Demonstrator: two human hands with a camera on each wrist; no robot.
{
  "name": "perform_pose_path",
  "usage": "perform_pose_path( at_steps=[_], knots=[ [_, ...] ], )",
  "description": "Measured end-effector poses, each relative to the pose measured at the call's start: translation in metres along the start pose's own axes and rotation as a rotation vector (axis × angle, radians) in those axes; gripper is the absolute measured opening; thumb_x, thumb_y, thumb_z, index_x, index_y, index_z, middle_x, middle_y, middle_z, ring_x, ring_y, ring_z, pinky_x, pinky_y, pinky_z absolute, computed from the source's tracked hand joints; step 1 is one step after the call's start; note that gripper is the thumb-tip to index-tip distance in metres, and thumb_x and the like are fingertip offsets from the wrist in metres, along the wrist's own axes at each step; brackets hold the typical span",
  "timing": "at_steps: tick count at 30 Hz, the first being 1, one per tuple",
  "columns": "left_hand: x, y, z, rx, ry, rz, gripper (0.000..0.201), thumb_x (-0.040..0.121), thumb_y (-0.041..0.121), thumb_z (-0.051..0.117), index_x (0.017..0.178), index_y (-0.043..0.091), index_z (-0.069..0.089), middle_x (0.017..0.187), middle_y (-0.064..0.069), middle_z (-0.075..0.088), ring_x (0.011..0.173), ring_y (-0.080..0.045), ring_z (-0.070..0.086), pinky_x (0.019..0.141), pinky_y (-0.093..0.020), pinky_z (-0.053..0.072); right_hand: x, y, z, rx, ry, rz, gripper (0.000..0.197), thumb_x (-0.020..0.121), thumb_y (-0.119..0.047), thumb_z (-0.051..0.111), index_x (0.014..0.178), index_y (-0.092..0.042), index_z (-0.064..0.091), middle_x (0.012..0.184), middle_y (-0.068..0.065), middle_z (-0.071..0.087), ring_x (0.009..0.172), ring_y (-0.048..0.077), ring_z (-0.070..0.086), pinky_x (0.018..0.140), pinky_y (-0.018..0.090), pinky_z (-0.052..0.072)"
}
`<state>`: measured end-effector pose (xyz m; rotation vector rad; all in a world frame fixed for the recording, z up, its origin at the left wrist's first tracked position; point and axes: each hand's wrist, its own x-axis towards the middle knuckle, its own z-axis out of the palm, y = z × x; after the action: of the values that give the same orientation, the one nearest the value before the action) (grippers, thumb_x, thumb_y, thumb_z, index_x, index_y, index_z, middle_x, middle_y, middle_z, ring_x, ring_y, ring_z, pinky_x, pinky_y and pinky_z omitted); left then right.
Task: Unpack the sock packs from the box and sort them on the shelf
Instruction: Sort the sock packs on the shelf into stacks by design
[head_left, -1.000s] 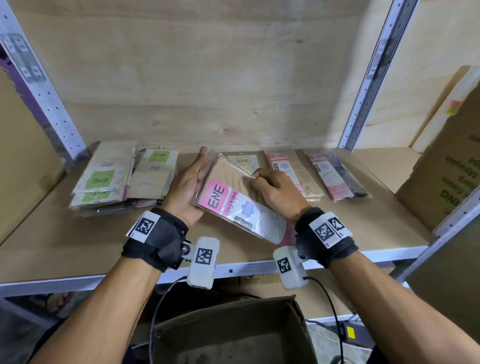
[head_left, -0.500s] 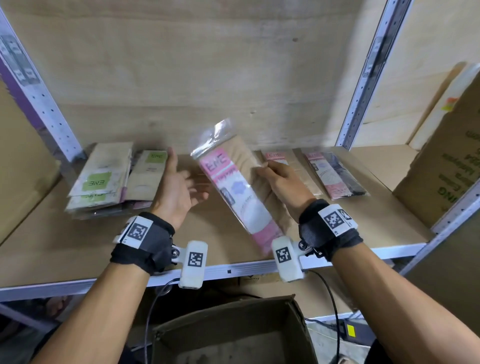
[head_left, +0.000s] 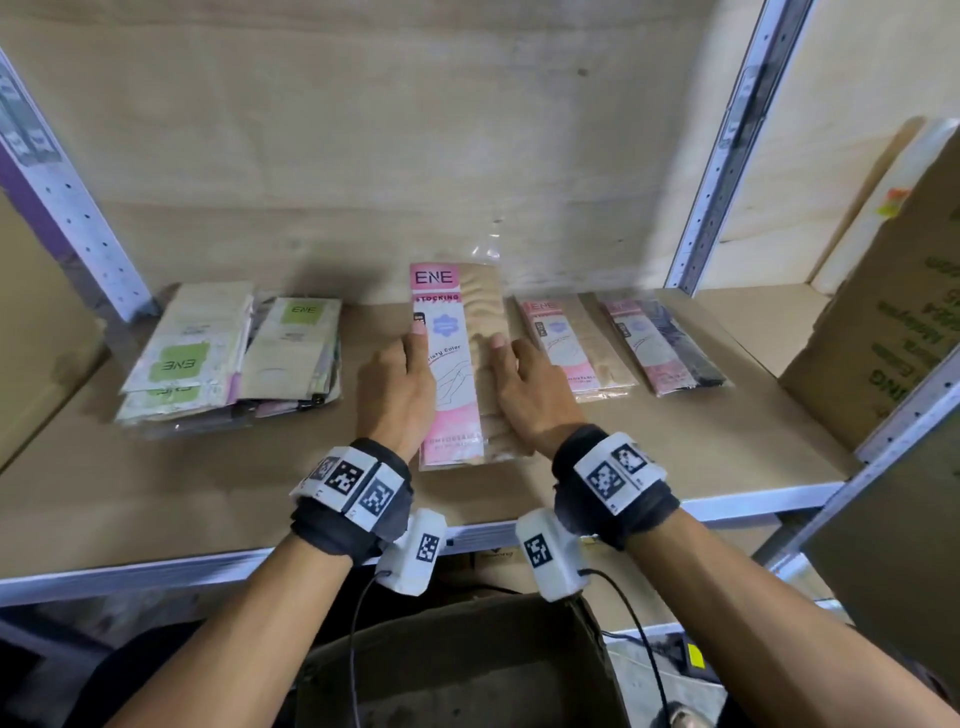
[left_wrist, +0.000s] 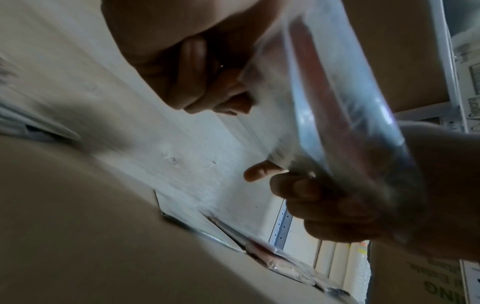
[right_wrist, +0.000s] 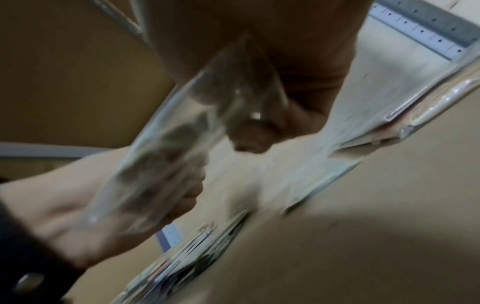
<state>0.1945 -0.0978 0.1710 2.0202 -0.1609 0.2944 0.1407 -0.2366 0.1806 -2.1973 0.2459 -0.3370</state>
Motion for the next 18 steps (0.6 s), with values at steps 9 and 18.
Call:
perform_pose_path(
  at_steps=[9,18],
  knots=[
    [0.003,0.005,0.005,-0.320,-0.013,-0.058,0.061,0.098,0.058,0.042,0.096,0.005,0.072,0.097,-0.012,0.077,0.095,-0.033,0.072,0.084,-0.050,0.056,0.007,0.009,0.006,0.351,0.044,-0.027,0.054,0.099,-0.059,0.037,0.112,-0.012,0.060,0.103,0.010,0.070,0.099,0.026,0.066,0.091,0.042,0.052],
    [-0.004,0.009,-0.011,-0.292,-0.708,-0.065,0.031,0.091,0.039,0.070,0.118,0.026,0.066,0.105,-0.006,0.077,0.075,-0.026,0.067,0.058,-0.027,0.055,0.025,0.027,-0.014,0.363,0.126,0.119,0.055,0.103,-0.048,0.038,0.132,-0.005,0.055,0.126,0.013,0.065,0.117,0.028,0.061,0.104,0.047,0.047]
  ],
)
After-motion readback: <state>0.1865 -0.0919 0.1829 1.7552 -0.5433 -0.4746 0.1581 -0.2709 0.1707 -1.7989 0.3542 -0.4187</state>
